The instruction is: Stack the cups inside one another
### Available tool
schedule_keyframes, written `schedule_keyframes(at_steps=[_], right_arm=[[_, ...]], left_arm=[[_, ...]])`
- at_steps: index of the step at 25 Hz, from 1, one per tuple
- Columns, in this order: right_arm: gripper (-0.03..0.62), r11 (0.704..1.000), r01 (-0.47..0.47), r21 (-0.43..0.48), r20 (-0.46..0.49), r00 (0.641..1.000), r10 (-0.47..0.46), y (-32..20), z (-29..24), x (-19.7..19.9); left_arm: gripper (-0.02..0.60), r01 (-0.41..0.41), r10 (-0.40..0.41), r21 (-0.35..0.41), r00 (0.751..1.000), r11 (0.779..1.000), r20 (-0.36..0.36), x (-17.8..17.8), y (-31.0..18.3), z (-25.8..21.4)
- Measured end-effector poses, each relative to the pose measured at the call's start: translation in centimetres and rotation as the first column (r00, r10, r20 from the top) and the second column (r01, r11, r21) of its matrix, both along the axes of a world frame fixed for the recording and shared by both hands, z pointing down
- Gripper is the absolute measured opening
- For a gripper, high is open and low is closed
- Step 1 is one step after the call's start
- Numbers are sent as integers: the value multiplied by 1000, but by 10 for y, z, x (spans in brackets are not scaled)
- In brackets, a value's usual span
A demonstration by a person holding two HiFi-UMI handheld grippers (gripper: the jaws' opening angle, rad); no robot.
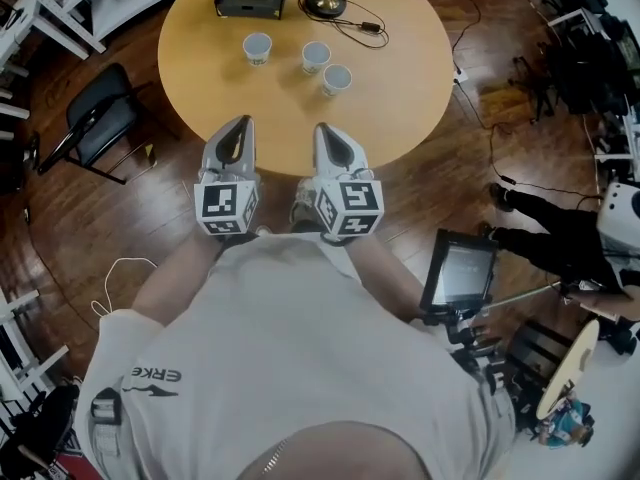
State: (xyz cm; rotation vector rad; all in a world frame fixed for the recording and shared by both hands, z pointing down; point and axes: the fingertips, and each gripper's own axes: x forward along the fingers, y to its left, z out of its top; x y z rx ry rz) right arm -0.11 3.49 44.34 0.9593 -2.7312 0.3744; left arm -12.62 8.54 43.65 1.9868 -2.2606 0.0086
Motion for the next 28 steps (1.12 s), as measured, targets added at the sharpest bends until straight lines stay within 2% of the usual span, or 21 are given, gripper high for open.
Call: schedule_keyframes(at_steps=[7, 13, 21, 28], right_arm=[[14, 999, 8, -32, 21, 1000, -7, -89, 6, -2], [14, 997, -2, -73, 15, 1000, 3, -146, 19, 8], [14, 993, -10, -114, -8, 1000, 10, -186, 40, 9], [14, 992, -46, -119, -43, 998, 41, -200, 48, -4]], left_arm=[[2, 30, -30, -38, 999, 999, 23, -10, -87, 5], [2, 39, -37, -83, 999, 996, 27, -6, -139, 14], [2, 33, -29, -125, 999, 992, 35, -8, -178, 24], [2, 18, -14, -155, 1000, 988, 21, -31, -193, 44]])
